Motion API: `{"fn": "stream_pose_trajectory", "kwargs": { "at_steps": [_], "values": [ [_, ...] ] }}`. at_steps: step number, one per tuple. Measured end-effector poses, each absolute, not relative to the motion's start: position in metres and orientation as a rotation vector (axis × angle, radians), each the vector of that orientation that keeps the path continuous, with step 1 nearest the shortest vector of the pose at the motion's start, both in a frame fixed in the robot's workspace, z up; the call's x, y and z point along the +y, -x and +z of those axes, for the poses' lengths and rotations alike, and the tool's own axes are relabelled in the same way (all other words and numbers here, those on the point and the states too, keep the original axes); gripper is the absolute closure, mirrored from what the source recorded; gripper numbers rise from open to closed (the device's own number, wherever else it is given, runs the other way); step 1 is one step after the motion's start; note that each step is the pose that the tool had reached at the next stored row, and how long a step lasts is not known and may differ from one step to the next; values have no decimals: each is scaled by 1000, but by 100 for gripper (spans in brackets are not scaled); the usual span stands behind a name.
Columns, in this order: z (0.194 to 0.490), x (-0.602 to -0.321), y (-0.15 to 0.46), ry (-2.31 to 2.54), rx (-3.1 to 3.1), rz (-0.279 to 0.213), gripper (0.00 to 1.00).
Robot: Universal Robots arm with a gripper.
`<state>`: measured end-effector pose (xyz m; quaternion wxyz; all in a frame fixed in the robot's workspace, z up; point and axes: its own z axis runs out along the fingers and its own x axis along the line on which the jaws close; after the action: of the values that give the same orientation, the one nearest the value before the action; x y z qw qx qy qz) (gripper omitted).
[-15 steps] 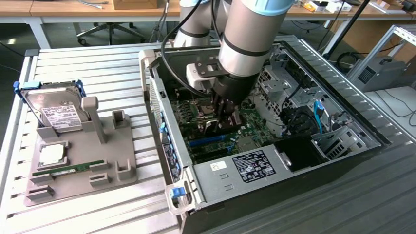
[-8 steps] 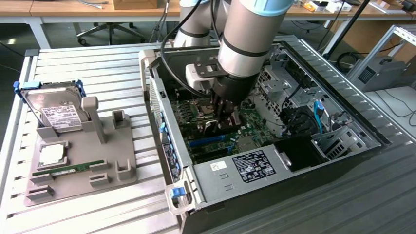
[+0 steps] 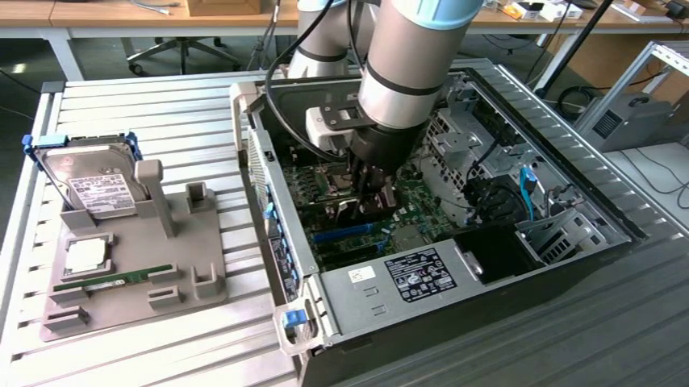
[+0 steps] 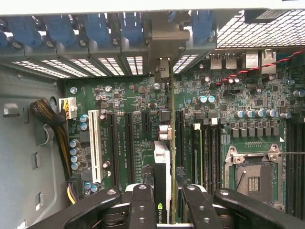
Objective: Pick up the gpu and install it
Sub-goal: 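Insert the gpu into the slot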
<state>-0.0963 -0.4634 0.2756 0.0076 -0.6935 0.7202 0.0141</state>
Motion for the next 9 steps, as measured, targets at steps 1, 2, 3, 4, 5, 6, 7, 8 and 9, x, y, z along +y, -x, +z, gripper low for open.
{"fn": "stream_pose_trajectory", "kwargs": {
  "at_steps": [1,2,3,4,5,6,7,8,9],
  "values": [
    [276,-463,96,2169,2252,44,73],
    [275,-463,96,2170,2251,44,73],
    [275,-463,96,2170,2250,44,73],
    [275,-463,96,2171,2250,44,73],
    [274,-463,96,2172,2248,44,73],
    [274,-463,96,2173,2248,44,73],
    [274,-463,96,2173,2247,44,73],
    [273,-463,97,2174,2247,44,73],
    [273,-463,97,2175,2246,44,73]
  ]
}}
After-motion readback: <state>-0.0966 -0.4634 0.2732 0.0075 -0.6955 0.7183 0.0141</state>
